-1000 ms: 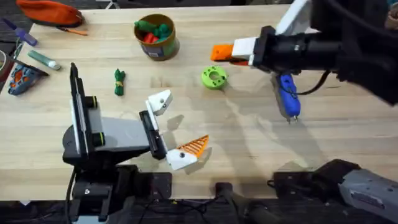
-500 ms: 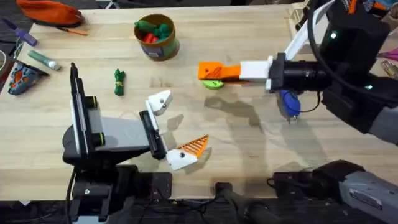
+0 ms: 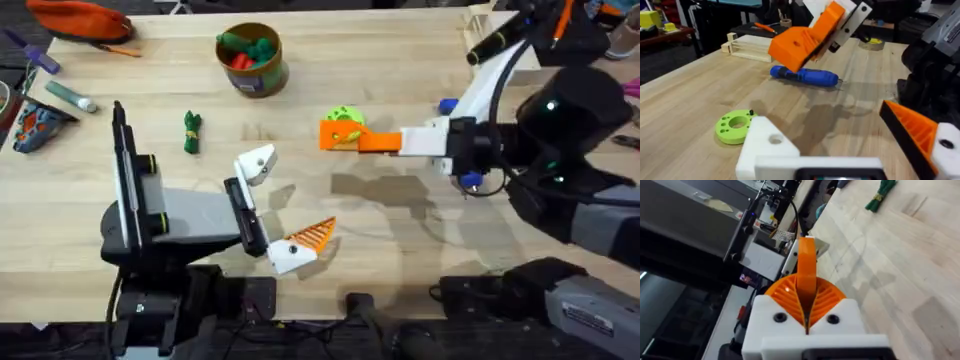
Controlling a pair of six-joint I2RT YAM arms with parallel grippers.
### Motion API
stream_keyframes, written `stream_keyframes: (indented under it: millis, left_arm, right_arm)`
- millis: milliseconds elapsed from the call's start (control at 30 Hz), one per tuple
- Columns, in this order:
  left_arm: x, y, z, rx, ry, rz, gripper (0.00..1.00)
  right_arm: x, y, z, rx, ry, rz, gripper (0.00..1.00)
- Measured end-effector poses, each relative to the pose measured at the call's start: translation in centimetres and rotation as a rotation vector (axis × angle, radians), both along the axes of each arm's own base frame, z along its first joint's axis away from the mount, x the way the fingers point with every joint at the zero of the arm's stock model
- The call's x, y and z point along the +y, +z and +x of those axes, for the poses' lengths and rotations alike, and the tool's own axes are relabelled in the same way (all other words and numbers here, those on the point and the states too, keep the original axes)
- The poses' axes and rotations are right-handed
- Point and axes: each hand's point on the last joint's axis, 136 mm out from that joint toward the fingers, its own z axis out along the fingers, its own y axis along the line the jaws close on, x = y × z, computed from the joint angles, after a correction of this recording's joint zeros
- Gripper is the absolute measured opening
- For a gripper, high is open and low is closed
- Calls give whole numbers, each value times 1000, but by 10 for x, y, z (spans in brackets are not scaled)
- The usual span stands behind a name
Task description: Pick up the gripper from the table and insert it into the empty holder that is missing its gripper. Then pick up a screw, insert it into the mounting hole, and use the screwdriver to tighten it. Finally, clean up the table by picking up the vegetable and placing it into the bucket.
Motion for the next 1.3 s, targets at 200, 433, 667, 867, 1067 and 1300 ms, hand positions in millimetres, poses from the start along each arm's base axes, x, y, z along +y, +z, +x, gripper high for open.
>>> stream_keyframes:
  millis: [200, 433, 667, 867, 1067, 1300]
  left_arm:
    - [0, 0, 0, 0, 0, 0, 988]
    - [0, 0, 0, 0, 0, 0, 987]
    - [0, 0, 0, 0, 0, 0, 987]
    - [0, 0, 0, 0, 0, 0, 987]
    - [0, 0, 0, 0, 0, 0, 987]
    - [0, 0, 0, 0, 0, 0, 987]
  right_arm:
    - [-11, -14, -5, 82, 1, 3, 8]
    - [-10, -19, -18, 174, 92, 10, 8]
    - [-9, -39, -22, 328, 149, 2, 8]
    - [-7, -42, -24, 395, 247, 6, 8]
    - [3, -33, 0, 404, 317, 9, 8]
    - [26, -35, 11, 425, 393, -7, 8]
